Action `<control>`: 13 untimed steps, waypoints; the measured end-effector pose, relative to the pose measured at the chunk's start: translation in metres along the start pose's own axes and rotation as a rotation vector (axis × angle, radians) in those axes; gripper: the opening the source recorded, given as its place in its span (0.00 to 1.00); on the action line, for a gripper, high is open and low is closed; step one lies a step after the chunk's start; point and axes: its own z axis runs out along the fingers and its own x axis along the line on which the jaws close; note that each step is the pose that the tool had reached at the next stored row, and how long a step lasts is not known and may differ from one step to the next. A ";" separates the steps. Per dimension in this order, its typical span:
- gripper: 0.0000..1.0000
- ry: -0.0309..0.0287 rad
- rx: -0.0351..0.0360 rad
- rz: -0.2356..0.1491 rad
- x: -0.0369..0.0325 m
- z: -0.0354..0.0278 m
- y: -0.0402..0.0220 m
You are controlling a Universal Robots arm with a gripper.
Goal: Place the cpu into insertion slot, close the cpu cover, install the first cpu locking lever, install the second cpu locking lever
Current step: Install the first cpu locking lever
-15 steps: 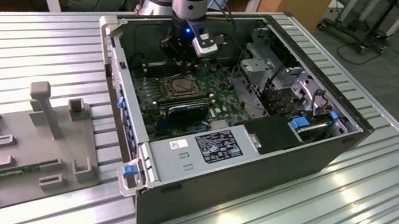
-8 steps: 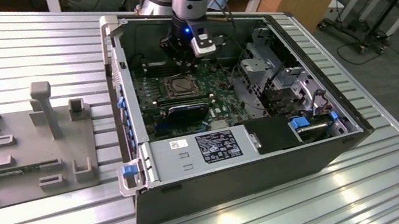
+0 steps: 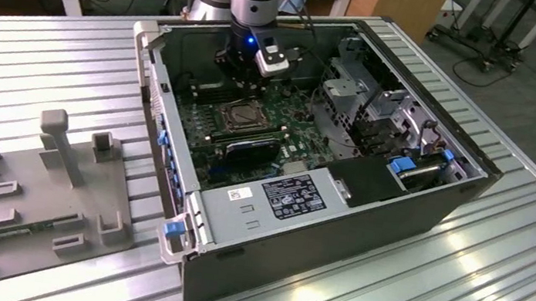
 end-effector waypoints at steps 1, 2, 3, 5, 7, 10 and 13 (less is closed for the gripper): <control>0.11 -0.0002 -0.0001 0.000 0.0003 0.0000 0.0004; 0.11 -0.0002 0.0000 0.001 0.0007 0.0000 0.0008; 0.11 -0.0004 0.0000 0.001 0.0010 0.0000 0.0013; 0.11 -0.0004 0.0002 0.002 0.0014 -0.0001 0.0017; 0.11 -0.0005 0.0001 0.004 0.0016 0.0000 0.0020; 0.11 -0.0010 0.0006 0.006 0.0022 0.0000 0.0025; 0.11 -0.0011 0.0004 0.008 0.0029 0.0001 0.0035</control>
